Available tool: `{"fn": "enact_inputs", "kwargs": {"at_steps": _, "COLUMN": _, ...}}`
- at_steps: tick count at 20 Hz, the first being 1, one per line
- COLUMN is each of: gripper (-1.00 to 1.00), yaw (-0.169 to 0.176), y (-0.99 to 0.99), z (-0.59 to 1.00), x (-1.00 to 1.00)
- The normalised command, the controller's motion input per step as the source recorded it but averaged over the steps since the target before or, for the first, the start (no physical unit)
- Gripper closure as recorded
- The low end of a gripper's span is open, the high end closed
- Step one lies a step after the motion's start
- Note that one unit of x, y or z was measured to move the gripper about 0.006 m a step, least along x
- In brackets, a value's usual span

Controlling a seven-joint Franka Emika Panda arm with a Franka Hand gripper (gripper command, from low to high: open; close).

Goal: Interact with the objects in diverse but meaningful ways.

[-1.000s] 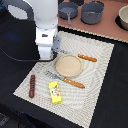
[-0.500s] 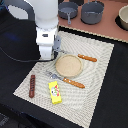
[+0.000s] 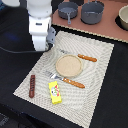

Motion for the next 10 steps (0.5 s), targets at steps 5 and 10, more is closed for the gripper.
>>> {"fn": "enact_inputs", "kwargs": {"at_steps": 5, "gripper": 1.00, "yaw": 0.011, "y": 0.21, "z": 0.36, "x": 0.99}}
{"fn": "enact_inputs", "kwargs": {"at_steps": 10, "gripper": 1.00, "yaw": 0.000, "y": 0.28, "z": 0.32, "x": 1.00}}
